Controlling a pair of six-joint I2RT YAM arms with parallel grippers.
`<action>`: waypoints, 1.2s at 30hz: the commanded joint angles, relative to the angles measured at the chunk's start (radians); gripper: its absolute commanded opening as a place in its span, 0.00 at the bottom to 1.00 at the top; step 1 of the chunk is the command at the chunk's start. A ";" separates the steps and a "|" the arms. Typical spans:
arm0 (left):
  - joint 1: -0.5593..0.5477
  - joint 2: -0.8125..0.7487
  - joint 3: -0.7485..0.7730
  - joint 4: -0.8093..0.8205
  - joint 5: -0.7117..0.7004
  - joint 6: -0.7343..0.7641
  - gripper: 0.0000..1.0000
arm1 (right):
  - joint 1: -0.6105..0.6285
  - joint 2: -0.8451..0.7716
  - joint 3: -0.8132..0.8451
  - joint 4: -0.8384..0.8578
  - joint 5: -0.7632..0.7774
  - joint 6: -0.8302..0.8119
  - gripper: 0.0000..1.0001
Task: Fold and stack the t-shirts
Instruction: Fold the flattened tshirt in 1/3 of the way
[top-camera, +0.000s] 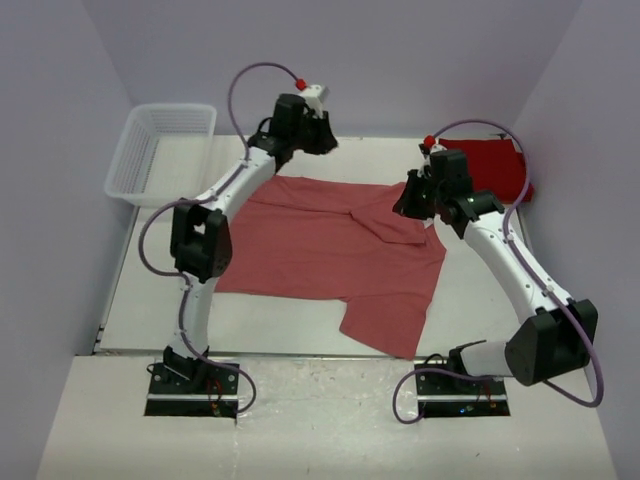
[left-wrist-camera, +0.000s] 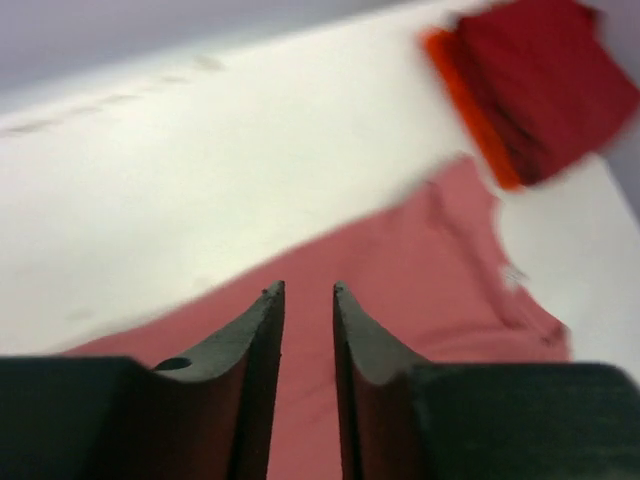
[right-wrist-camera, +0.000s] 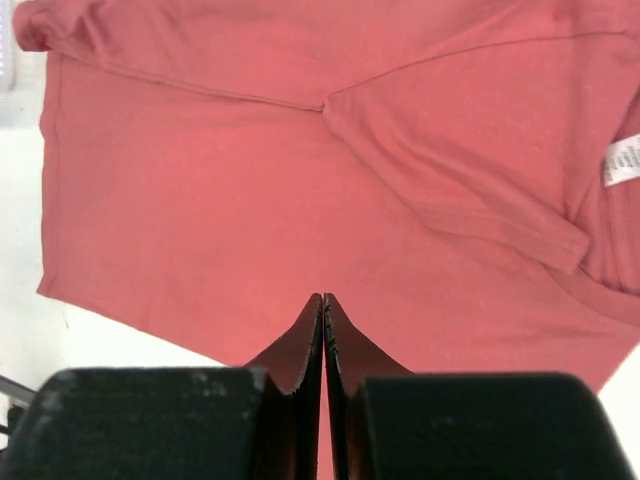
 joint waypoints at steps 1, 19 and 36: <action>0.083 -0.058 -0.056 -0.240 -0.422 0.117 0.24 | 0.009 0.091 0.056 0.034 -0.029 -0.003 0.00; 0.173 -0.147 -0.410 -0.122 -0.791 0.026 0.54 | 0.035 0.253 0.090 0.045 -0.038 -0.023 0.00; 0.243 -0.140 -0.314 -0.085 -0.755 0.071 0.00 | 0.065 0.286 0.093 0.011 0.014 -0.034 0.00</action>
